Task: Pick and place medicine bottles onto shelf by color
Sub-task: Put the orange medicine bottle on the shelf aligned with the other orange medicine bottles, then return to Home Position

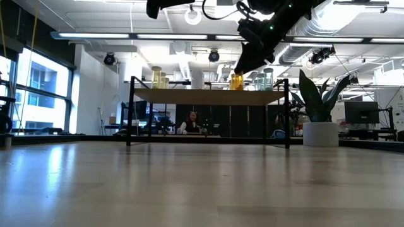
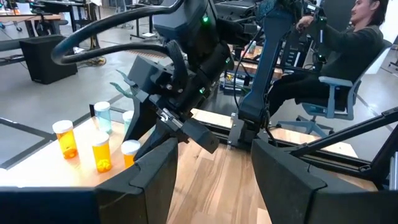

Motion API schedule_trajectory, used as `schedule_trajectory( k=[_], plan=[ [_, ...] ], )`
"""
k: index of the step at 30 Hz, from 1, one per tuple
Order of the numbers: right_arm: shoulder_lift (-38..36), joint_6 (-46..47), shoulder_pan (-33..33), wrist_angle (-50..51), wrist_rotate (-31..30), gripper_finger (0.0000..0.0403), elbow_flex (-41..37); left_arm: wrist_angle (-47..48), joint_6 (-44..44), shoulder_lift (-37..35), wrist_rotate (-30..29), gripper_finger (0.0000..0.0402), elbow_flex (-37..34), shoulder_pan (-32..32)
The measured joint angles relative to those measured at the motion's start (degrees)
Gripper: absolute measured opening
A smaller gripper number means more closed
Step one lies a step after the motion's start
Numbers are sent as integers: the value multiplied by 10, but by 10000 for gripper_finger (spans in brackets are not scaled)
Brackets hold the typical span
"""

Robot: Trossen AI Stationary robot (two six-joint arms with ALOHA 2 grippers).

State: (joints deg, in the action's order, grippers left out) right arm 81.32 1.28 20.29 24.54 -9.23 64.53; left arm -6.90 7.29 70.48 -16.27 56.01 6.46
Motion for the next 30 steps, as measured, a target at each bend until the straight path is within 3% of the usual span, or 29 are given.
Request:
schedule_trajectory(
  k=[21,30],
  plan=[
    [-12,0,0,-21,-3,146,0,20,0,-1,0,195,0,0],
    [-60,2,-10,-32,-8,146,0,58,0,-49,18,195,0,0]
  ],
)
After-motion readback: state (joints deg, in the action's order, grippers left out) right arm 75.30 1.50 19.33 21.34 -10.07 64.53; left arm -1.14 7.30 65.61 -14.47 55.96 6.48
